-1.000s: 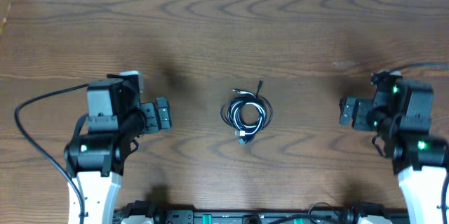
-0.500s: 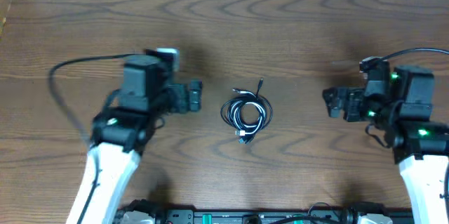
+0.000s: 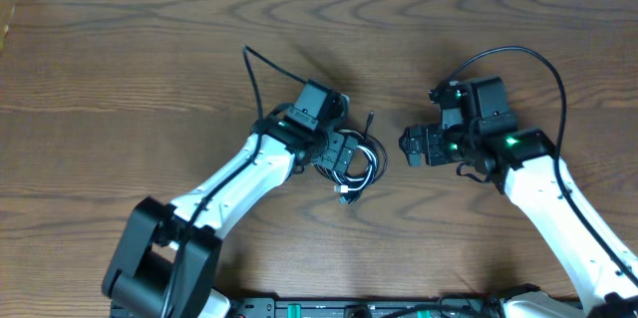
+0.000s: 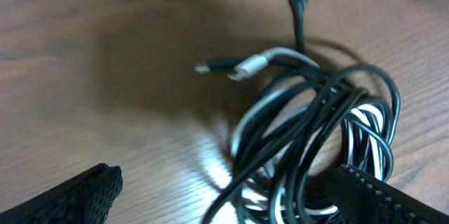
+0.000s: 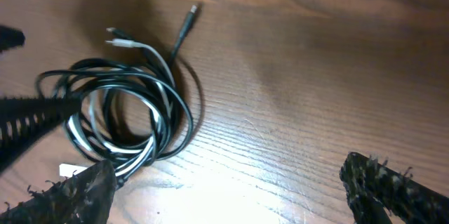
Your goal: Untangle cables
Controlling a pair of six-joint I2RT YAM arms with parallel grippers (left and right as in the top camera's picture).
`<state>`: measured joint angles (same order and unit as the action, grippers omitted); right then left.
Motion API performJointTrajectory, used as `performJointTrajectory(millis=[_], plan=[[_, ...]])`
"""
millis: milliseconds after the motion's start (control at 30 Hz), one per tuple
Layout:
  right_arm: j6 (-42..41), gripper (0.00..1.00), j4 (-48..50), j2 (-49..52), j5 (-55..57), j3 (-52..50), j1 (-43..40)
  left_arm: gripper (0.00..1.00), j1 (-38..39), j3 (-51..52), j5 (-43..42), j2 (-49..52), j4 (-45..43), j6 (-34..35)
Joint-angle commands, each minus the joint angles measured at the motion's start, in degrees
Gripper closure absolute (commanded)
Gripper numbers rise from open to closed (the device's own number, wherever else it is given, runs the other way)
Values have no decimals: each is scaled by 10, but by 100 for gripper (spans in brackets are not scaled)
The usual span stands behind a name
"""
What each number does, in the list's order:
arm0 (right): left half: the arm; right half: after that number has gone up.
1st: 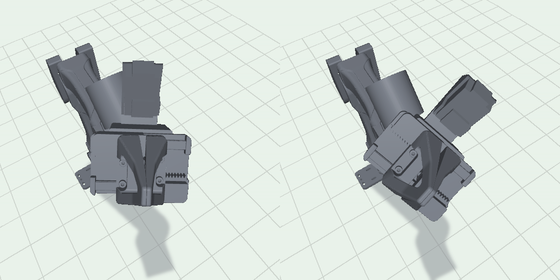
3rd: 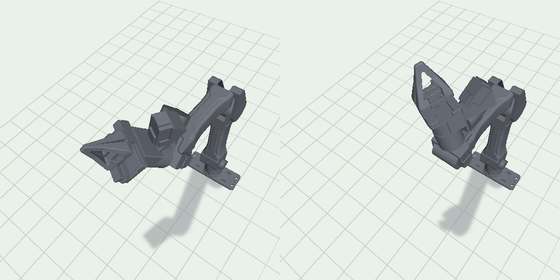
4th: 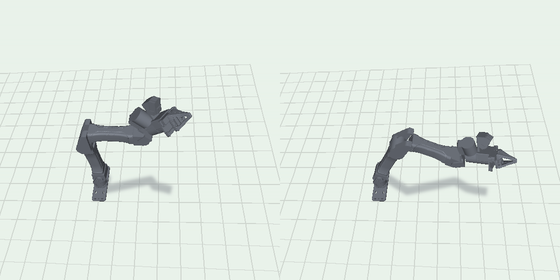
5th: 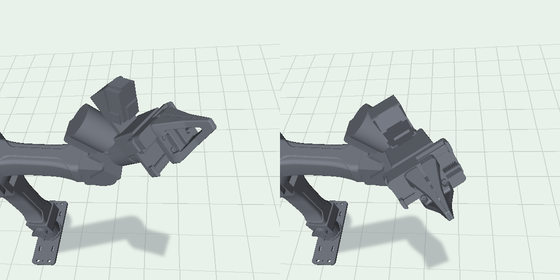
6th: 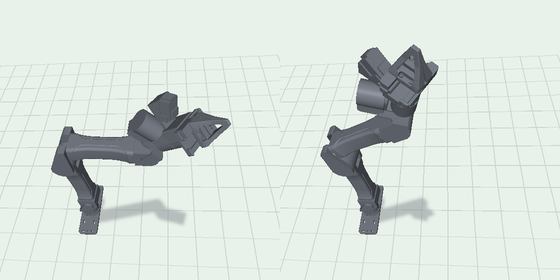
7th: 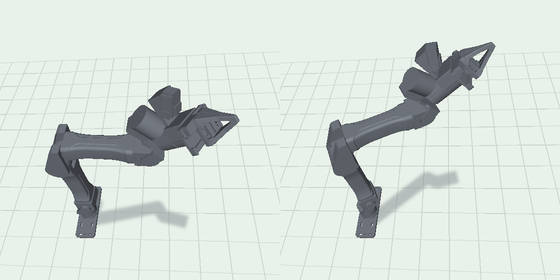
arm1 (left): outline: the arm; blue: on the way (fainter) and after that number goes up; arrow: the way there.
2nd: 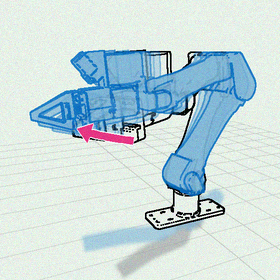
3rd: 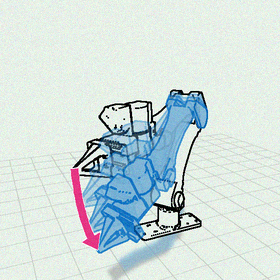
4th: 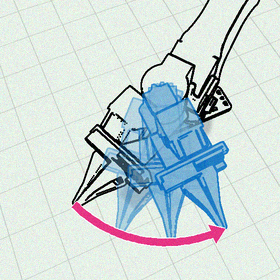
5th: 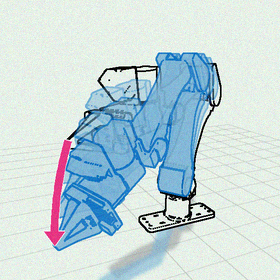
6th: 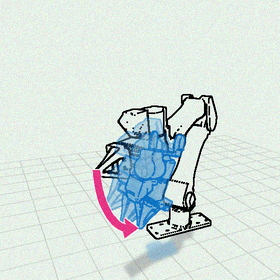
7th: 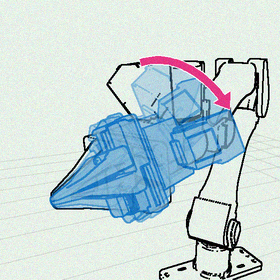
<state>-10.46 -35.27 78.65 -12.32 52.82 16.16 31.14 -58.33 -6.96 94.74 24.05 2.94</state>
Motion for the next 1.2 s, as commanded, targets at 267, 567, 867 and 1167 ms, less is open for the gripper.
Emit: performJointTrajectory(millis=[267,567,867,1167], plan=[[-59,1,12,49,-3,10,4,91,8,-8,-42,43,-2,21],[-58,1,60,49,-78,10,4,92,7,-32,-111,-93,-24,137],[-66,2,104,49,-110,9,4,92,7,-32,-275,-143,-91,188],[-146,99,76,49,152,10,3,92,7,-29,-78,-142,28,149]])
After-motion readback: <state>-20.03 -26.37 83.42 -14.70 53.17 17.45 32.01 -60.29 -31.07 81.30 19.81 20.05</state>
